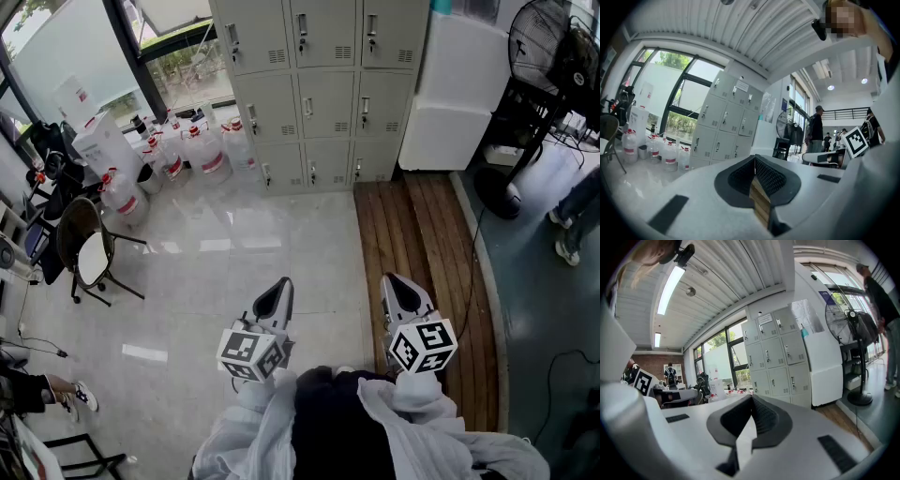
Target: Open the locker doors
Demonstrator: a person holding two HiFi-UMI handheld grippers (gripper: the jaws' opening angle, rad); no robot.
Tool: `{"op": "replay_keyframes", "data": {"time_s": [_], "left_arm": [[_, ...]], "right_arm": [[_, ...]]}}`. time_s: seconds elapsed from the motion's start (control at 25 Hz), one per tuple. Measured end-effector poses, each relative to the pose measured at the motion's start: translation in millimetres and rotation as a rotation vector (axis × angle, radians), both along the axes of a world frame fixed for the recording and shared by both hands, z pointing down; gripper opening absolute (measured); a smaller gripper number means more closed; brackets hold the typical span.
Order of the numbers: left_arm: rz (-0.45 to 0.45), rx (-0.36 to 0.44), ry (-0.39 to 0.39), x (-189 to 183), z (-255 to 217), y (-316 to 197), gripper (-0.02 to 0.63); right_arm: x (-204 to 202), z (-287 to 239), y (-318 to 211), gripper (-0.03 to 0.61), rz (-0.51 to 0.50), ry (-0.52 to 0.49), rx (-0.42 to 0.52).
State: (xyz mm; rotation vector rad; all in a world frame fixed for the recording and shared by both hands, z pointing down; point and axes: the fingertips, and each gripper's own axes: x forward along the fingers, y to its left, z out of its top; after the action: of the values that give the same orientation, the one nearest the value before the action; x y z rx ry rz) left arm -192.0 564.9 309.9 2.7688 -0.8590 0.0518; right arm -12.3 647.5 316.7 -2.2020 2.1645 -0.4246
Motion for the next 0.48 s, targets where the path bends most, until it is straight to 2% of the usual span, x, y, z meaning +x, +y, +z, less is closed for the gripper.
{"op": "replay_keyframes", "data": {"time_s": [0.48], "left_arm": [[0.012, -0.007, -0.028, -9, 12, 3, 0.011]], "right_arm": [[-15, 8, 3, 0.0, -0.002, 0.005, -0.022]]}}
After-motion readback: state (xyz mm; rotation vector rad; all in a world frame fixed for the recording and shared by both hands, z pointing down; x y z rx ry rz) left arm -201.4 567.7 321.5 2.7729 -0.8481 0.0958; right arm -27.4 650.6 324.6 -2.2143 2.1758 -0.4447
